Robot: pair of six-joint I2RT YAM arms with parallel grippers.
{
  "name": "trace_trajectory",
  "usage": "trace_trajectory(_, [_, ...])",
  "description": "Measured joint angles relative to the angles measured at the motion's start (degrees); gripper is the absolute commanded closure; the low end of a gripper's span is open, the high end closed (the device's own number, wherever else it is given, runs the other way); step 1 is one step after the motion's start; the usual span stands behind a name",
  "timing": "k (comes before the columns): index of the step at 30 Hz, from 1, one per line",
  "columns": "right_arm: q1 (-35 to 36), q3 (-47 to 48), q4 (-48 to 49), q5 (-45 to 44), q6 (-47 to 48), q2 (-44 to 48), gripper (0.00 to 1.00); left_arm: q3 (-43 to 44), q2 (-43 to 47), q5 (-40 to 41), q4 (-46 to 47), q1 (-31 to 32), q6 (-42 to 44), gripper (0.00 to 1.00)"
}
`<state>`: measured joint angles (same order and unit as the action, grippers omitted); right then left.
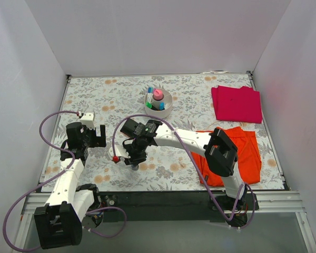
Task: Sort the stationery into containers
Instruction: Close the stationery at the center of the board, then pick up the stationery from the center of the board.
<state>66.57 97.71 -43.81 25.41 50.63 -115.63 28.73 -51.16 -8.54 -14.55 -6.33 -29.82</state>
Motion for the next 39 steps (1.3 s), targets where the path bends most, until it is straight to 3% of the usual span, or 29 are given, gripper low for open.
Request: trace_trajectory(39, [-0.1,-1.9,0.2,0.7,2.1,-0.5,0.99,-0.1,-0.6,-2.1,0.0,-3.7,0.0,0.02])
